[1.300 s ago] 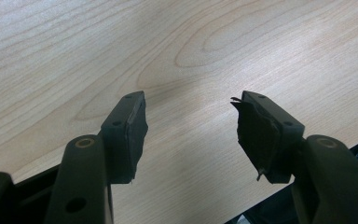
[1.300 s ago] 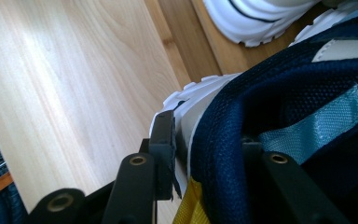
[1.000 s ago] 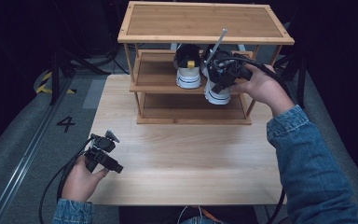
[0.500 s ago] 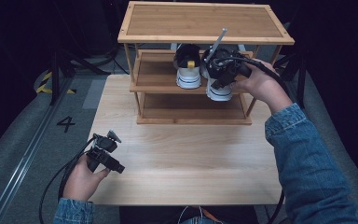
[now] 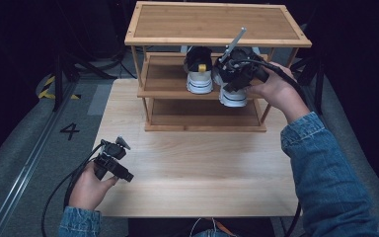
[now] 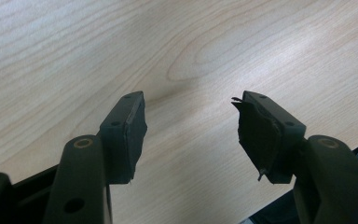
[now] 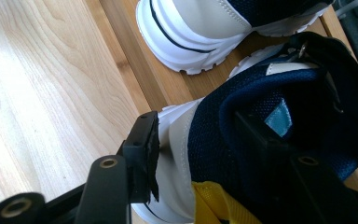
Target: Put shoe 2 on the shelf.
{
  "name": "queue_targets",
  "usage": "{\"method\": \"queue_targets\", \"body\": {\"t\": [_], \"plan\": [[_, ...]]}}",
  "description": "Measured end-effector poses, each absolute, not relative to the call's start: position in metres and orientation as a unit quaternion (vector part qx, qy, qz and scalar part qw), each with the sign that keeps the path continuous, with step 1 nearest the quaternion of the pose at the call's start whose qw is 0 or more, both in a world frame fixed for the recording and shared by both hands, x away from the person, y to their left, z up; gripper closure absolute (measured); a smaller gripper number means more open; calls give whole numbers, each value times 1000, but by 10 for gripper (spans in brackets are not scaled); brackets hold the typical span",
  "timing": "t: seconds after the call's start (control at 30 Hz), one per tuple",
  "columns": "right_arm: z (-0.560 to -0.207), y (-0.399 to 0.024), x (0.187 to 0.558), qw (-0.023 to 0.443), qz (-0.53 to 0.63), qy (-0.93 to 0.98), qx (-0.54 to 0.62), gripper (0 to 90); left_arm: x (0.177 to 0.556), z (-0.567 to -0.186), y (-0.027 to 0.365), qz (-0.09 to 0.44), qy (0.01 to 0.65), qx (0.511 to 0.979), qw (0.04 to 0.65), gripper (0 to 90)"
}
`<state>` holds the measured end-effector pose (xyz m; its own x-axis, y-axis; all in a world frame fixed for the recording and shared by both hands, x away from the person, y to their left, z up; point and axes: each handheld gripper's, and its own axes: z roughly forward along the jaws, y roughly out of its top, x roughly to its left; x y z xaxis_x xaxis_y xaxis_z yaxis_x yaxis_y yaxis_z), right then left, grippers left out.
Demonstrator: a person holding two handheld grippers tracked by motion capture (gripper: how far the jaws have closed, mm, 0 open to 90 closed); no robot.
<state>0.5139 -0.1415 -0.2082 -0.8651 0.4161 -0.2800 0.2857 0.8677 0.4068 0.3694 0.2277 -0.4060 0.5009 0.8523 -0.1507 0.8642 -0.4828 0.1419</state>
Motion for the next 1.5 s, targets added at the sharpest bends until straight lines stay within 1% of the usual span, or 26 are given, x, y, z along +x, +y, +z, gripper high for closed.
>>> {"method": "queue_targets", "body": {"t": [0.13, 0.2, 0.27, 0.37, 0.4, 0.43, 0.47, 0.5, 0.6, 0.87, 0.97, 1.03, 1.13, 1.3, 1.33, 1.37, 1.5], "plan": [[-209, -145, 510, 194, 188, 944, 190, 501, 375, -406, 222, -30, 490, 866, 100, 418], [-210, -145, 509, 197, 190, 943, 192, 476, 377, -406, 220, -31, 486, 868, 100, 418], [-210, -145, 509, 196, 190, 942, 194, 473, 378, -406, 219, -32, 483, 869, 100, 418], [-208, -147, 513, 164, 205, 937, 231, 418, 381, -405, 214, -33, 481, 870, 102, 418], [-207, -147, 513, 166, 213, 934, 236, 416, 382, -405, 214, -31, 476, 873, 100, 418], [-205, -147, 511, 175, 218, 933, 229, 434, 383, -405, 213, -34, 477, 872, 102, 418], [-204, -148, 509, 185, 224, 931, 223, 429, 383, -404, 213, -34, 475, 874, 102, 418], [-200, -149, 505, 209, 239, 923, 218, 407, 385, -404, 212, -33, 474, 874, 103, 418], [-195, -151, 502, 218, 253, 917, 217, 392, 386, -405, 211, -35, 475, 873, 104, 418], [-178, -169, 481, 248, 280, 899, 227, 402, 391, -403, 205, -33, 465, 878, 104, 418], [-170, -182, 466, 264, 292, 890, 232, 406, 394, -403, 200, -34, 462, 880, 105, 418], [-169, -184, 464, 265, 293, 889, 232, 408, 396, -403, 197, -34, 458, 882, 102, 418], [-166, -195, 454, 270, 300, 884, 238, 423, 400, -404, 192, -35, 450, 887, 100, 418], [-172, -205, 445, 265, 300, 882, 251, 494, 403, -403, 187, -35, 445, 889, 101, 419], [-172, -205, 445, 265, 300, 882, 251, 494, 405, -403, 187, -35, 441, 891, 102, 419], [-175, -208, 444, 264, 301, 881, 253, 522, 405, -402, 186, -34, 439, 892, 101, 419], [-189, -211, 443, 258, 309, 878, 259, 581, 406, -403, 184, -34, 440, 891, 102, 420]]}}
